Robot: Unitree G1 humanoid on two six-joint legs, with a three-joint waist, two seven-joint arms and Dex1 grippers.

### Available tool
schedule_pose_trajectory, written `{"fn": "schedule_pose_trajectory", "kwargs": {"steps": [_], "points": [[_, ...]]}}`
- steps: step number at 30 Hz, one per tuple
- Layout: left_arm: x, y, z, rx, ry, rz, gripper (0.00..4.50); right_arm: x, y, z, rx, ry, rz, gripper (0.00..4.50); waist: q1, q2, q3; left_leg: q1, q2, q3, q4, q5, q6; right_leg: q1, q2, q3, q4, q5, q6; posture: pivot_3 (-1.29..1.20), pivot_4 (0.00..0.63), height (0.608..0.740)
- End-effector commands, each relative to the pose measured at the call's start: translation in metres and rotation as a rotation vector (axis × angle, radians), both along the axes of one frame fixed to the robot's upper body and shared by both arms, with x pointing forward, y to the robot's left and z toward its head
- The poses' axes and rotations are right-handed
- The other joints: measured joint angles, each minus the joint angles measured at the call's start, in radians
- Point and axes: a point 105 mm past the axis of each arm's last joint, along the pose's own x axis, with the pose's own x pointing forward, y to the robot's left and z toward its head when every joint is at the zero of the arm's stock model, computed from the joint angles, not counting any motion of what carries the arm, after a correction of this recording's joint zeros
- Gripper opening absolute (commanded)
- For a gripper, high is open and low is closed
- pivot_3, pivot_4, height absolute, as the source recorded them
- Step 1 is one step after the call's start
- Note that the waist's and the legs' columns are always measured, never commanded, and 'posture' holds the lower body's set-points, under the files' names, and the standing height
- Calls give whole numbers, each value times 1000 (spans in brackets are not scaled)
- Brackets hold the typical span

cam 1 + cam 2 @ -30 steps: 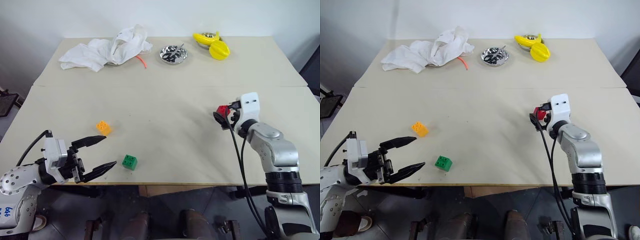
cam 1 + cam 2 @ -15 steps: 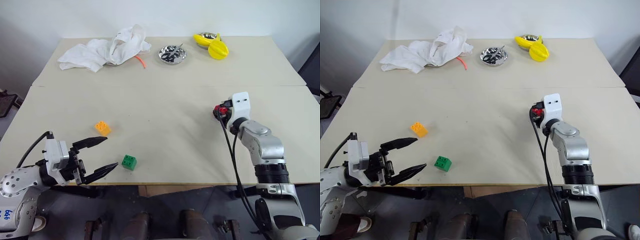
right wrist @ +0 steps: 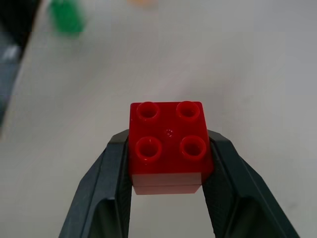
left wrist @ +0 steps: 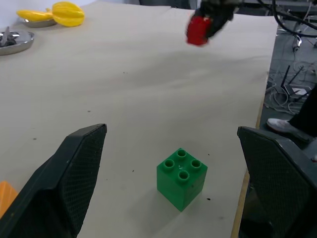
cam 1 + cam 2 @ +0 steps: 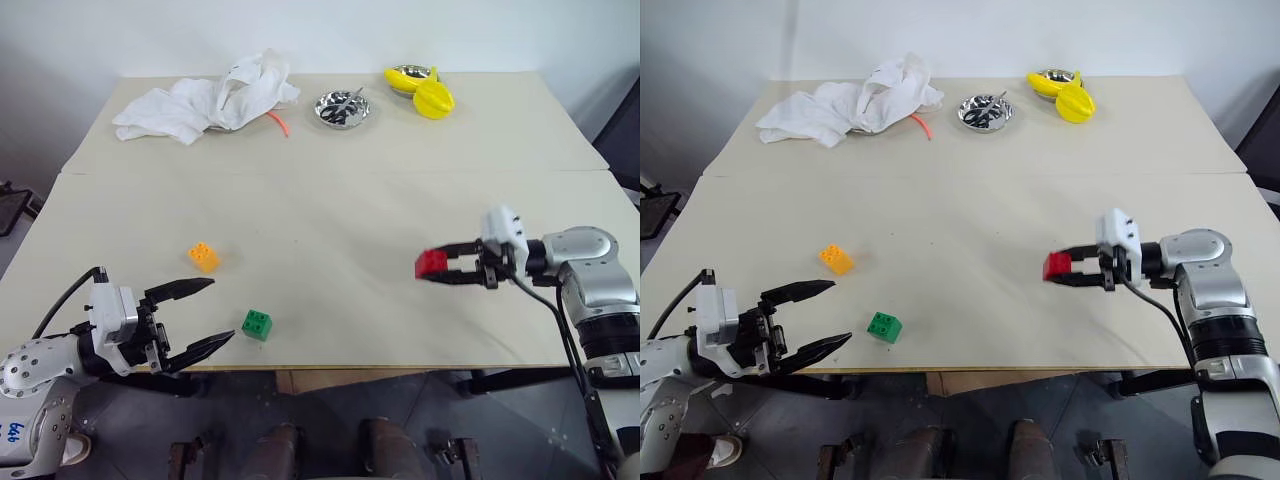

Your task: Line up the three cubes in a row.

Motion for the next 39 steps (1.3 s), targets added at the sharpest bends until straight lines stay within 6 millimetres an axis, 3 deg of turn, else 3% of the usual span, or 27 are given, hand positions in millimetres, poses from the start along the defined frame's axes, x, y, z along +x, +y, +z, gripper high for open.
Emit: {"fn": "schedule_pose_trajectory", "kwargs": {"steps": [1,7,14,19,23,27,28,32,36,39], "points": [[-3,0,2,17,-7,-13,4500,0,1,-1,-40,-23,91,1506,-2,0,0,0,0,0,0,0,0,0,0,0,0,0,0,0,150,740],[-6,2,6,24,3,-13,4500,13,14,-8,-68,-44,137,1506,-6,0,0,0,1,0,0,0,-1,0,0,0,0,0,0,0,150,740],[-7,2,8,31,13,-16,4500,13,21,-23,-116,-3,178,1506,0,0,0,0,0,0,0,0,-1,0,0,0,0,0,0,0,150,740],[-10,2,9,33,15,-21,4500,21,24,-19,-98,10,151,1506,-2,0,0,0,1,0,1,0,-1,0,0,0,0,0,0,0,150,740],[-11,0,8,33,18,-27,4500,23,23,-15,-81,24,130,2850,-8,0,0,0,1,0,0,0,-1,0,1,0,1,0,0,0,150,740],[-9,3,8,23,1,3,4500,25,16,8,-15,-79,111,4090,-8,0,0,0,1,0,0,0,-1,-1,0,0,1,0,0,0,150,740],[-8,7,7,18,0,26,4500,25,12,17,15,-107,100,4423,-7,1,1,0,0,0,0,0,-1,-1,0,0,1,0,0,0,150,740],[-8,45,-2,-35,23,232,4500,4,-8,47,164,-181,89,4469,4,1,1,0,1,0,0,0,-1,-1,0,0,0,0,0,0,150,740],[-12,89,-9,-135,9,505,4500,-23,-30,48,263,-83,24,4469,12,1,1,0,1,-2,-1,-1,-1,0,0,-2,-1,0,0,0,150,740],[-26,111,-23,-152,31,626,4500,-41,-38,45,331,-113,-42,4469,18,0,1,-1,0,-2,1,-1,0,1,-1,-3,-2,0,0,0,150,740]]}}
